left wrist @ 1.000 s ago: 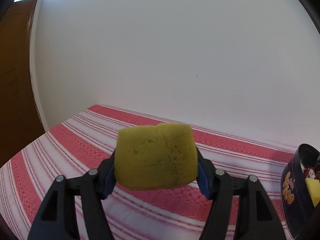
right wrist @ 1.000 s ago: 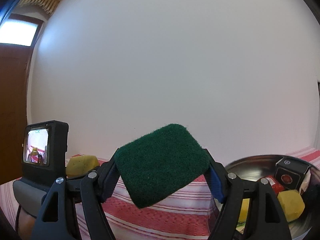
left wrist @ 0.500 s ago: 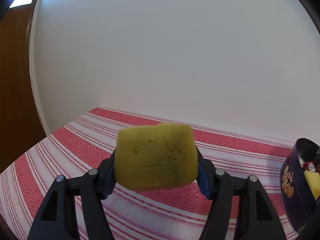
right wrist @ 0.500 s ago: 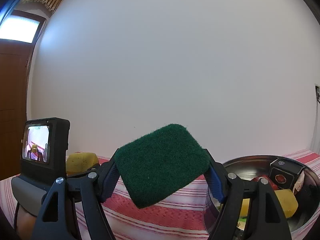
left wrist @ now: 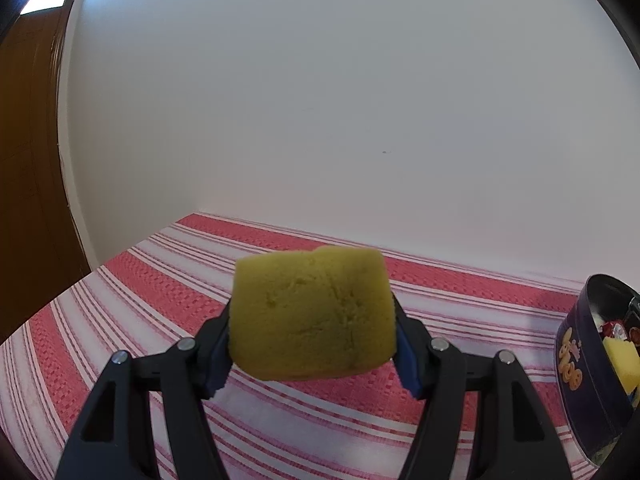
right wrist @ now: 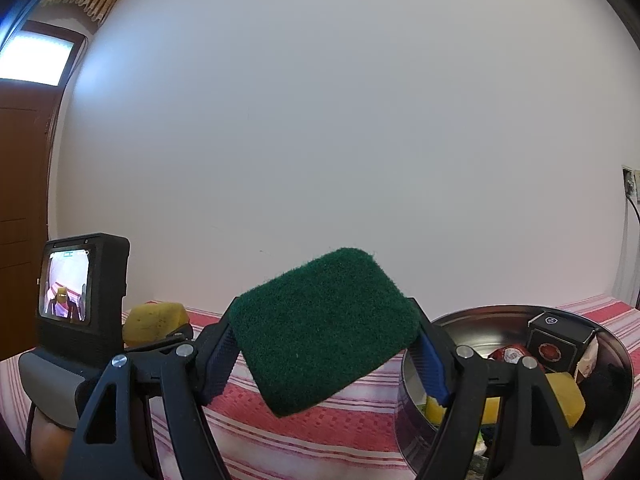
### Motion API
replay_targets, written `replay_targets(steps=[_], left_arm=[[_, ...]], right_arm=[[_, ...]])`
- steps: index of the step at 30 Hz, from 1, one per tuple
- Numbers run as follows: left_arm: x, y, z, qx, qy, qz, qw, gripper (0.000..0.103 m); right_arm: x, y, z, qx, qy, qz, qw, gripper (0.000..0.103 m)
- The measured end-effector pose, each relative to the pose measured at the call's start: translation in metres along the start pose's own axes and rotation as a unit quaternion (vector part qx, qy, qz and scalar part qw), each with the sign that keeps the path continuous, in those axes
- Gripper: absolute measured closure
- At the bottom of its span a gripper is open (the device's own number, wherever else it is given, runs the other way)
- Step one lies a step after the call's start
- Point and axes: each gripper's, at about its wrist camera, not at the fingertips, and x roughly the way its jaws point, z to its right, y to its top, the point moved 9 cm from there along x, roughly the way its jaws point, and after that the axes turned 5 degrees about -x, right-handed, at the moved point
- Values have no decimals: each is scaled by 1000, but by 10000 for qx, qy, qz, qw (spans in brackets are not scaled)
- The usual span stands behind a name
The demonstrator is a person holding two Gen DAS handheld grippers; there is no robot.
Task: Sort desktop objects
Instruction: 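Carry the green-topped sponge to the bowl with the right tool while the left tool carries the yellow sponge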
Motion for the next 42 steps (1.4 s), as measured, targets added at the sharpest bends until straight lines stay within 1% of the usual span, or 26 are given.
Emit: replay_targets(steps=[23, 30, 34, 37, 42], left_arm=[[-20, -4, 1, 163, 40, 263, 9995, 37], [-24, -7, 1, 114, -14, 258, 9996, 37], [-32, -11, 10, 145, -89, 275, 9995, 37], [-42, -15, 23, 182, -316, 299, 9989, 37], [-57, -22, 46, 314, -593, 357, 9971, 37]], right_arm=[[-24, -1, -9, -39, -160, 126, 9998, 25], [-31, 0, -15, -150, -226, 230, 9994, 25], [-37, 0, -17, -253, -268, 308, 9988, 25], [-45, 0, -15, -340, -326, 370, 9982, 25], [-64, 1, -9, -556, -444, 538, 9960, 25]])
